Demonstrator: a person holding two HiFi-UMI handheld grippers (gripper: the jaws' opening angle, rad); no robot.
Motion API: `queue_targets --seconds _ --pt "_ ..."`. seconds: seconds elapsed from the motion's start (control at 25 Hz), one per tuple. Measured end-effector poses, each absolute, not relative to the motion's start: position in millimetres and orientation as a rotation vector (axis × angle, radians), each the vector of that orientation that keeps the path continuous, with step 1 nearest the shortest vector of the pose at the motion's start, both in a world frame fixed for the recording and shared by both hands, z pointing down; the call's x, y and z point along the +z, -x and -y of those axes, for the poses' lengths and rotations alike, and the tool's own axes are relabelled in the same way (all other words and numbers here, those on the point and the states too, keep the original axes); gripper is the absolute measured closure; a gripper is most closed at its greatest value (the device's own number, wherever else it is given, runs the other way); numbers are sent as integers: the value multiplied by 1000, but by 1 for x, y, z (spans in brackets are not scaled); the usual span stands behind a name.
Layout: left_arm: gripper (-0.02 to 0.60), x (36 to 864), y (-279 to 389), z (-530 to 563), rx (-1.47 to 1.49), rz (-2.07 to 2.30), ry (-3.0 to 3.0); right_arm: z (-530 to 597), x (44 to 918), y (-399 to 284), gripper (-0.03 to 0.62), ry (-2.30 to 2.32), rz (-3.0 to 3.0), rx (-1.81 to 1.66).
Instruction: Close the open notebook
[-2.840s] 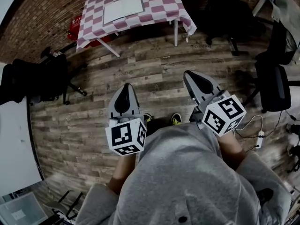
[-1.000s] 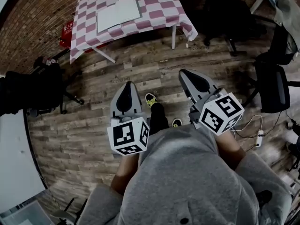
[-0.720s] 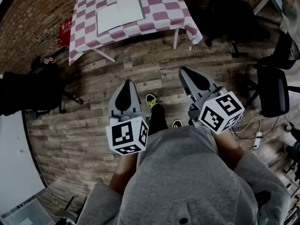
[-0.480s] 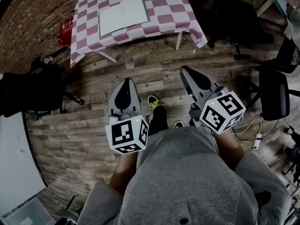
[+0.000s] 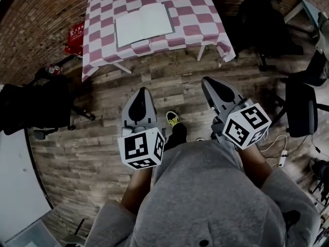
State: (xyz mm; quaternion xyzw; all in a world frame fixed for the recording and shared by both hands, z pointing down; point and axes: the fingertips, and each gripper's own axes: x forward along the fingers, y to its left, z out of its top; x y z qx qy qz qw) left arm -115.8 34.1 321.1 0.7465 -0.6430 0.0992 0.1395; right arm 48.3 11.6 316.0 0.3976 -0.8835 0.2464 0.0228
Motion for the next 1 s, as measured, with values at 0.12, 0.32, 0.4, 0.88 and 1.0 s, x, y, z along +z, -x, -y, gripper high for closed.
queue_targets --seconds 0.12,0.32,0.4,0.88,1.0 --pt "571 318 129 -21 273 1857 -2166 0 313 -34 568 -1229 2728 734" --pt "571 316 155 -3 250 1863 -2166 19 310 -6 568 -1200 2731 711" --pt "571 317 166 4 243 1866 -2164 27 310 5 568 -1203 2732 706" --pt "571 322 207 31 221 1862 -2180 57 316 46 568 -1231 2727 685" --pt "571 324 207 32 211 1850 -2184 57 315 48 568 -1235 2727 680"
